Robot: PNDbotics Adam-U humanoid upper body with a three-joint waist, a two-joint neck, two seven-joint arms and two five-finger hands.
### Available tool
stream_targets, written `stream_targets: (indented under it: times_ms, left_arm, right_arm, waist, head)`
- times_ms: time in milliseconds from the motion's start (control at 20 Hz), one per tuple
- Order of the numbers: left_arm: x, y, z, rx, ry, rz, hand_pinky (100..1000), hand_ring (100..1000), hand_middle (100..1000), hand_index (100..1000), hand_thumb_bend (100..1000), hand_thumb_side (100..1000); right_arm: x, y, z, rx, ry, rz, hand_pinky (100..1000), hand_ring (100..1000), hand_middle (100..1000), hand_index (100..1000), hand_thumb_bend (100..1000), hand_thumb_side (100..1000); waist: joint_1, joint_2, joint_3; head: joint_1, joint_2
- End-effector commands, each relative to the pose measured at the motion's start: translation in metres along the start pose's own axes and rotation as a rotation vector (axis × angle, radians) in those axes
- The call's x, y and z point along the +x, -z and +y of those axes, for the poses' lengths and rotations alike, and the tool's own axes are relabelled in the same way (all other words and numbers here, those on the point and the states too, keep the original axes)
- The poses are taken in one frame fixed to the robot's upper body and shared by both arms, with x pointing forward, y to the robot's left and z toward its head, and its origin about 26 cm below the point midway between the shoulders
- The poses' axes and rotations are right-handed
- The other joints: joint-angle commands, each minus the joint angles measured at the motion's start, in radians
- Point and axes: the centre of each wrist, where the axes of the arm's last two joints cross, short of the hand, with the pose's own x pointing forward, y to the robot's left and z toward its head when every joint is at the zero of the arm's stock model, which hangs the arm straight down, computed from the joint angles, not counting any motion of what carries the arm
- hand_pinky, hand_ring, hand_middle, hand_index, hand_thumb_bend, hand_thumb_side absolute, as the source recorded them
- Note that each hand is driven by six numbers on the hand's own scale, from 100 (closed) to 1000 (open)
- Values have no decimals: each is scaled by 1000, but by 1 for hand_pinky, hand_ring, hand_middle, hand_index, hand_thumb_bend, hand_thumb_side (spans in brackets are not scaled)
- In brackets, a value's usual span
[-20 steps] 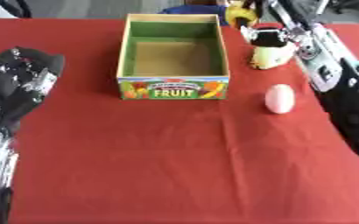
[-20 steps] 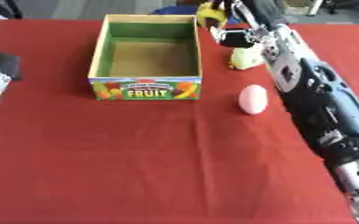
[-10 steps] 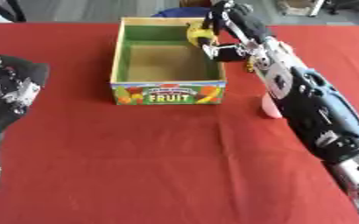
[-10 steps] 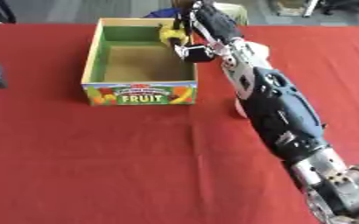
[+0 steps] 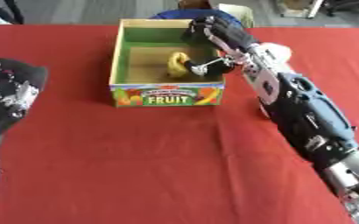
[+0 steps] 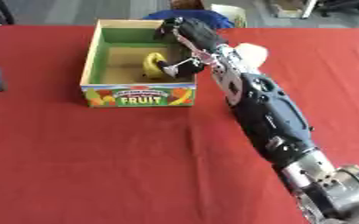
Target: Pick up objects on the table and place them in the box.
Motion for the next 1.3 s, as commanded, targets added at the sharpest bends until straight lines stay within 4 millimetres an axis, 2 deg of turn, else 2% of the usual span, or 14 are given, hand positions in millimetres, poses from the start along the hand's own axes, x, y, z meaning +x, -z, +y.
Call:
stream_targets:
  times_ms: [50, 350, 550, 700, 900, 950, 1000, 1300]
  left_arm:
    - [9, 3, 2, 3, 8, -35, 591, 520, 515, 561, 500, 353]
    - [7, 1, 5, 12, 21, -26, 591, 521, 515, 561, 500, 354]
    - [7, 0, 7, 22, 28, -24, 591, 521, 515, 561, 500, 354]
    - [7, 0, 9, 29, 35, -22, 591, 521, 515, 561, 500, 354]
    - [7, -1, 10, 32, 38, -21, 591, 521, 515, 561, 500, 355]
    - [7, -1, 10, 32, 39, -21, 591, 521, 515, 561, 498, 354]
    - [7, -1, 10, 33, 40, -20, 591, 521, 515, 561, 499, 355]
    - [6, -1, 10, 32, 38, -19, 591, 521, 516, 561, 499, 355]
  right_arm:
    - [-2, 0, -33, -69, -30, -26, 729, 851, 588, 728, 355, 124]
    - [2, -18, -80, -173, -1, -80, 728, 842, 579, 721, 330, 100]
    - [5, -50, -103, -173, 22, -114, 732, 848, 583, 727, 313, 100]
    - [9, -78, -111, -144, 33, -122, 733, 851, 583, 734, 304, 103]
    - [13, -111, -104, -88, 67, -98, 734, 867, 578, 731, 288, 124]
    - [13, -116, -102, -72, 75, -90, 736, 874, 579, 731, 351, 100]
    - [13, -123, -96, -48, 85, -82, 737, 879, 580, 733, 243, 150]
    - [9, -143, -59, 109, 157, -33, 740, 905, 584, 733, 233, 215]
  waist:
    - [2, -18, -6]
    - [-5, -21, -29]
    - [-5, -21, -44]
    - [-4, -20, -53]
    - [-5, -18, -63]
    - [-5, -18, -64]
    - [-4, -18, -66]
    - [-2, -19, -70]
  head:
    - [6, -6]
    - [22, -6]
    - [35, -8]
    - [41, -8]
    - [42, -10]
    - [42, -10]
    - [41, -11]
    - [35, -16]
